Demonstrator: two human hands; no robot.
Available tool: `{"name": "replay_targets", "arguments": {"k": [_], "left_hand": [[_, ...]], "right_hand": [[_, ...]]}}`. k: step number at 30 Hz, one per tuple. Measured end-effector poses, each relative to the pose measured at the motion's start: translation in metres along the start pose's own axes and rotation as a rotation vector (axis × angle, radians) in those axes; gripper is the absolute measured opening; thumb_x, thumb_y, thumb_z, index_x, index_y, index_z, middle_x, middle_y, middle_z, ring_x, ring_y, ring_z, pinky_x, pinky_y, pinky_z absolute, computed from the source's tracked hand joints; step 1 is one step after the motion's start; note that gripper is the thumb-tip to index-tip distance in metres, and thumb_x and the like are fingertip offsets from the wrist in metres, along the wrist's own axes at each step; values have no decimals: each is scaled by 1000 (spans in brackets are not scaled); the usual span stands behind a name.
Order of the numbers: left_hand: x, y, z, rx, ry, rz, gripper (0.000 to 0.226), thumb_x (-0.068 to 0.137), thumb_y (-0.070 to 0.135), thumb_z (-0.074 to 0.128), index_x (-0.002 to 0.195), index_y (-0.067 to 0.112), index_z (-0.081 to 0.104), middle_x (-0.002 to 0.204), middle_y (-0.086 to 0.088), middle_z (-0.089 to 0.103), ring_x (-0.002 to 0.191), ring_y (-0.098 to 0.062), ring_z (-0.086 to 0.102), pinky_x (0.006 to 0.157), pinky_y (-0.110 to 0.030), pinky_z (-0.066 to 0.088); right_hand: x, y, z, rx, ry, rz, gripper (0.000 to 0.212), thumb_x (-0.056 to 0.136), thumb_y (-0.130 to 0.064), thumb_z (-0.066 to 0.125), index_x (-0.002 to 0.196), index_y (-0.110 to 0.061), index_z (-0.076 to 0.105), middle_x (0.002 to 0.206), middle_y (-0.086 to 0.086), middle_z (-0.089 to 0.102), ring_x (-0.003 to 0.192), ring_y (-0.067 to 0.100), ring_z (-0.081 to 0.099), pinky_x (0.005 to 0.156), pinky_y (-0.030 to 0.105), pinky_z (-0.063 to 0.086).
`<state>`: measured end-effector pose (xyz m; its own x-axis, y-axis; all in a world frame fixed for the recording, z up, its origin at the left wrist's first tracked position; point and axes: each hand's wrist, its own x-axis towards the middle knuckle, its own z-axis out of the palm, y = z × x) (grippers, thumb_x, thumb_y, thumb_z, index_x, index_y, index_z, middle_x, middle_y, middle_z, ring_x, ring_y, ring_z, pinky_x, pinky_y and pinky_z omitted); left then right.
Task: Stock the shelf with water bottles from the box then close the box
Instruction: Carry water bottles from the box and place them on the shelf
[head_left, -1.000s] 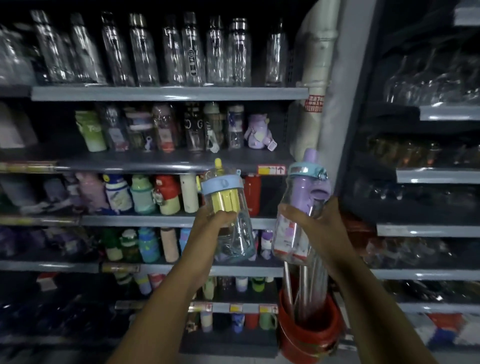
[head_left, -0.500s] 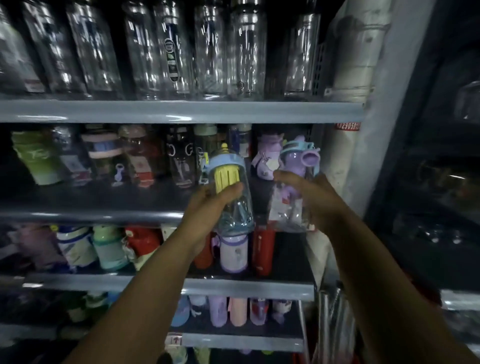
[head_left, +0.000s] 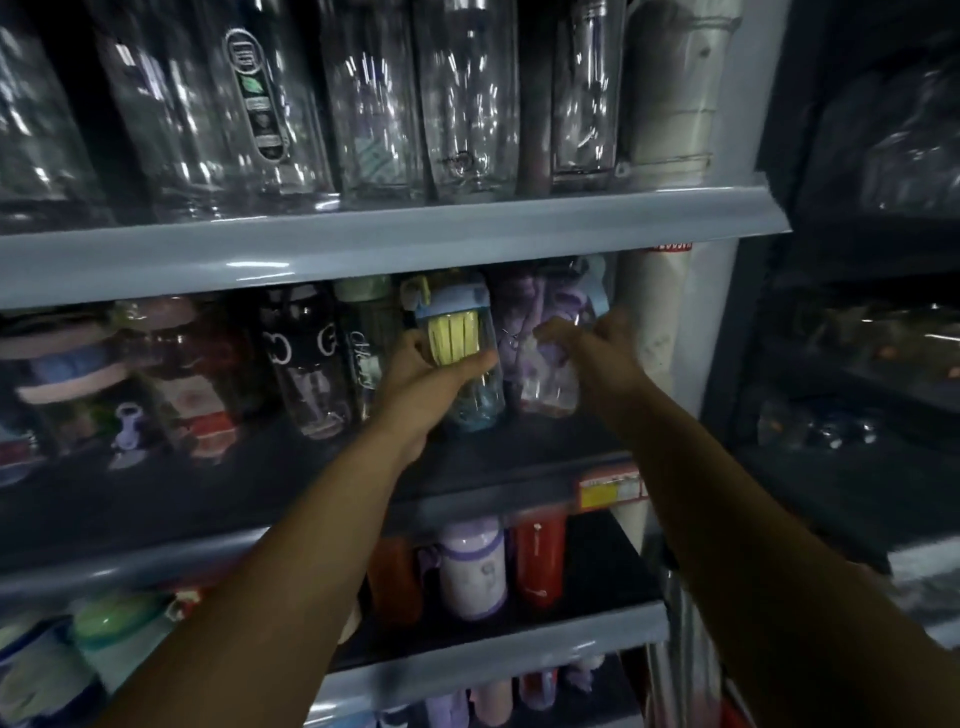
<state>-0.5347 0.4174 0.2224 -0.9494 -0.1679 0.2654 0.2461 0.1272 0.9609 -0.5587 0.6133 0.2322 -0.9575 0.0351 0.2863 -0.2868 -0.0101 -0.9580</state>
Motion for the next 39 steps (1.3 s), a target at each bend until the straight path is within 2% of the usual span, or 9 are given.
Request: {"name": "replay_targets", "arguments": {"k": [4, 8, 11, 16, 21, 26, 29, 33, 39], "left_hand": [[17, -18, 11, 87, 14, 95, 61, 75, 14, 91, 114, 25, 47, 105, 13, 64, 93, 3, 63, 75, -15, 52], [24, -35, 15, 131, 72, 145, 74, 71, 21, 94, 127, 24, 45, 113, 15, 64, 104, -1, 64, 95, -34, 56], [22, -37, 17, 186, 74, 172, 78, 72, 26, 93, 134, 19, 47, 113, 15, 63, 106, -5, 63, 94, -29, 53], [15, -38, 15, 271, 151, 177, 79, 74, 35, 91, 138, 15, 49, 119, 9, 63, 107, -8, 61, 86, -23, 47], [7, -36, 14, 377, 166, 115, 71, 75, 42, 89, 130, 14, 53, 108, 13, 66, 98, -1, 64, 78, -18, 48], [-5, -26, 10, 437, 137, 85, 58, 83, 34, 85, 129, 12, 58, 106, 13, 62, 103, -8, 62, 72, -11, 40], [-25, -20, 6, 536, 158, 92, 45, 87, 33, 82, 117, 11, 58, 99, 9, 63, 93, -8, 63, 68, -9, 40], [-57, -24, 1, 681, 289, 282, 39, 88, 35, 78, 121, 17, 65, 106, 0, 67, 91, -16, 65, 76, -30, 53], [-96, -14, 23, 478, 25, 499, 27, 88, 28, 77, 113, 30, 66, 105, 13, 68, 93, -4, 65, 78, -16, 52]], "right_hand": [[19, 21, -1, -81, -125, -111, 51, 87, -4, 73, 128, 11, 47, 112, 29, 64, 90, 26, 73, 75, 35, 60], [27, 43, -5, -192, -179, -95, 62, 79, -31, 82, 128, -6, 53, 116, 12, 68, 104, 28, 71, 87, 49, 61], [31, 46, -6, -261, -146, -114, 82, 68, -45, 86, 132, -12, 46, 121, 7, 63, 107, 25, 68, 75, 35, 63], [28, 55, -4, -317, -50, -206, 87, 76, -21, 89, 142, -13, 33, 122, -8, 58, 108, -4, 63, 83, 14, 55], [21, 54, -4, -377, -6, -143, 81, 81, -22, 85, 139, -10, 31, 114, -7, 56, 103, 11, 63, 78, 21, 58], [19, 57, -14, -479, -42, -91, 68, 80, -23, 86, 129, -10, 41, 109, -12, 57, 92, 4, 62, 56, 3, 46], [10, 61, -24, -627, -61, -133, 57, 79, -43, 81, 120, -10, 58, 103, -8, 70, 92, 9, 69, 67, 16, 54], [-27, 43, -37, -743, -31, -296, 14, 92, -25, 68, 93, -11, 66, 82, 1, 68, 73, 15, 66, 72, 39, 58], [-99, 30, -74, -697, 81, -421, 18, 92, -15, 72, 110, -15, 66, 103, 1, 69, 89, 11, 64, 77, 22, 52]]}}
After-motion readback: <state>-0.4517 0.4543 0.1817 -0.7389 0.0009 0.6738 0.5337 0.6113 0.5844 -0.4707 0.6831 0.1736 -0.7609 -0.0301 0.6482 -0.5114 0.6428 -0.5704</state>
